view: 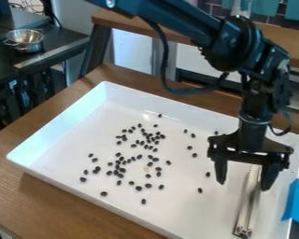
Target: Sweep into pile
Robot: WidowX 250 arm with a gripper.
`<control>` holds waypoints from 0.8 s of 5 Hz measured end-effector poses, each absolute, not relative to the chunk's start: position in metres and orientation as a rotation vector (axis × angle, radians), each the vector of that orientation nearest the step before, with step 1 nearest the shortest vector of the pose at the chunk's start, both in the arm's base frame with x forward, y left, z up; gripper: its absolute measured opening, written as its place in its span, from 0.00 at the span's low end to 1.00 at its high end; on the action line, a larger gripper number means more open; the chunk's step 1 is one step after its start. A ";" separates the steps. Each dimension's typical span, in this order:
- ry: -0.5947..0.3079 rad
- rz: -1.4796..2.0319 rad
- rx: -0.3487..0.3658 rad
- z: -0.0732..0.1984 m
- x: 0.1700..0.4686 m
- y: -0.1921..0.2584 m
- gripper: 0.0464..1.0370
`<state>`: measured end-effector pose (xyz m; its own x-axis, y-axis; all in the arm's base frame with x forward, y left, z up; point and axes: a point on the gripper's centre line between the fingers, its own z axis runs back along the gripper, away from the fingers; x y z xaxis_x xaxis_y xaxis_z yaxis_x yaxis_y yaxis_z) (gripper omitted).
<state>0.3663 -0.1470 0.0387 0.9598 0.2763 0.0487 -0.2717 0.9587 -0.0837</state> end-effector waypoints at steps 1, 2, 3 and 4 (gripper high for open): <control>-0.044 0.278 -0.065 0.030 0.368 -0.148 0.96; -0.019 0.272 -0.031 0.017 0.363 -0.152 0.92; -0.040 0.258 -0.035 0.017 0.365 -0.157 0.63; -0.042 0.256 -0.035 0.017 0.365 -0.157 0.35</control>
<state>0.3649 -0.1573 0.0173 0.9667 0.2534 0.0369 -0.2519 0.9669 -0.0400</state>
